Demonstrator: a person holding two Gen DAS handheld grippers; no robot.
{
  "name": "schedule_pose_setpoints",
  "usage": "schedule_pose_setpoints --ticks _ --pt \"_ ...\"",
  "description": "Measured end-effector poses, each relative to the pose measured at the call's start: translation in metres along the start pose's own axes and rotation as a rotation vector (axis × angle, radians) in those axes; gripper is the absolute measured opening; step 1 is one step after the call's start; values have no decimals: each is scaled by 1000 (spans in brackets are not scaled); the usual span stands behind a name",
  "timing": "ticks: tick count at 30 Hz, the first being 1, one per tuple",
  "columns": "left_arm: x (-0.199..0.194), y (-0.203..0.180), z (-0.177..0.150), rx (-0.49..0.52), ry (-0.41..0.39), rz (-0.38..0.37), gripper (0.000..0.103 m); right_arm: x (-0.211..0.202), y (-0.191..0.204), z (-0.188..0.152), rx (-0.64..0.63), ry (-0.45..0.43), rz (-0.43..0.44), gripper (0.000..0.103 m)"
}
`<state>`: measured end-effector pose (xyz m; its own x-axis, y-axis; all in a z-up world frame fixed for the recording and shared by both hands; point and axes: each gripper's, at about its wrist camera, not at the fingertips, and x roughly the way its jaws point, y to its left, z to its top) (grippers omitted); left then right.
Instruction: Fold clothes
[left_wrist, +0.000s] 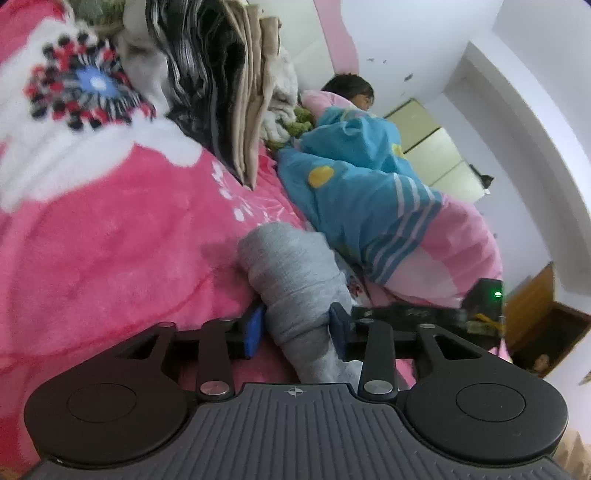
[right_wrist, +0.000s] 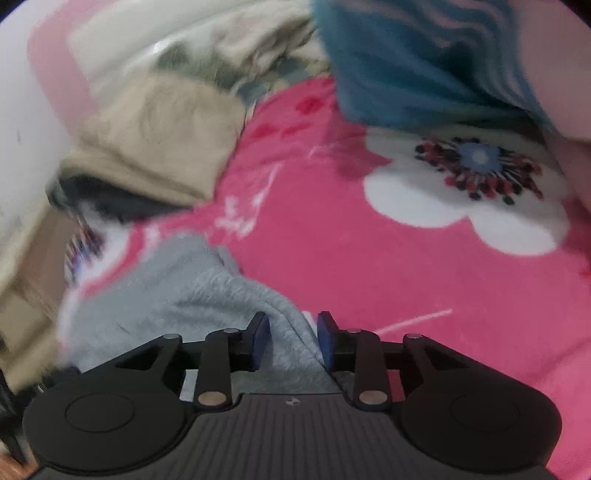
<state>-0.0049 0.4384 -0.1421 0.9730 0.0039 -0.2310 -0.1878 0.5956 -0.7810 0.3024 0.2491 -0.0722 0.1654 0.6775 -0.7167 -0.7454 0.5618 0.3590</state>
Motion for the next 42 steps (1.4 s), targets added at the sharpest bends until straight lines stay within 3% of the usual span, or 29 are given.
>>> schedule_pose_setpoints --ticks 1,4,8,13,19,24,28,37,42 --pt "-6 0 1 -15 -18 10 52 -15 -6 0 32 -23 6 40" --pt "-27 -3 4 -32 -62 38 56 -81 -24 -10 109 -119 0 46" --pt "-50 -14 5 -25 -95 60 56 -201 -44 -53 141 -268 -111 53" --pt "-66 -48 -2 61 -66 40 56 -333 -52 -156 230 -442 -318 56" --pt "-49 -106 -28 167 60 -20 57 -452 -34 -298 371 -641 -615 56" --pt "-15 -164 -76 282 215 -97 57 -500 -23 -401 546 -692 -799 56" --pt "11 -207 -121 362 336 -153 57 -514 -23 -445 598 -701 -863 55" --pt "52 -284 -213 583 519 -177 57 -514 -58 -487 654 -668 -887 47" --pt "74 -305 -248 706 563 -177 57 -521 -82 -482 563 -598 -990 47"
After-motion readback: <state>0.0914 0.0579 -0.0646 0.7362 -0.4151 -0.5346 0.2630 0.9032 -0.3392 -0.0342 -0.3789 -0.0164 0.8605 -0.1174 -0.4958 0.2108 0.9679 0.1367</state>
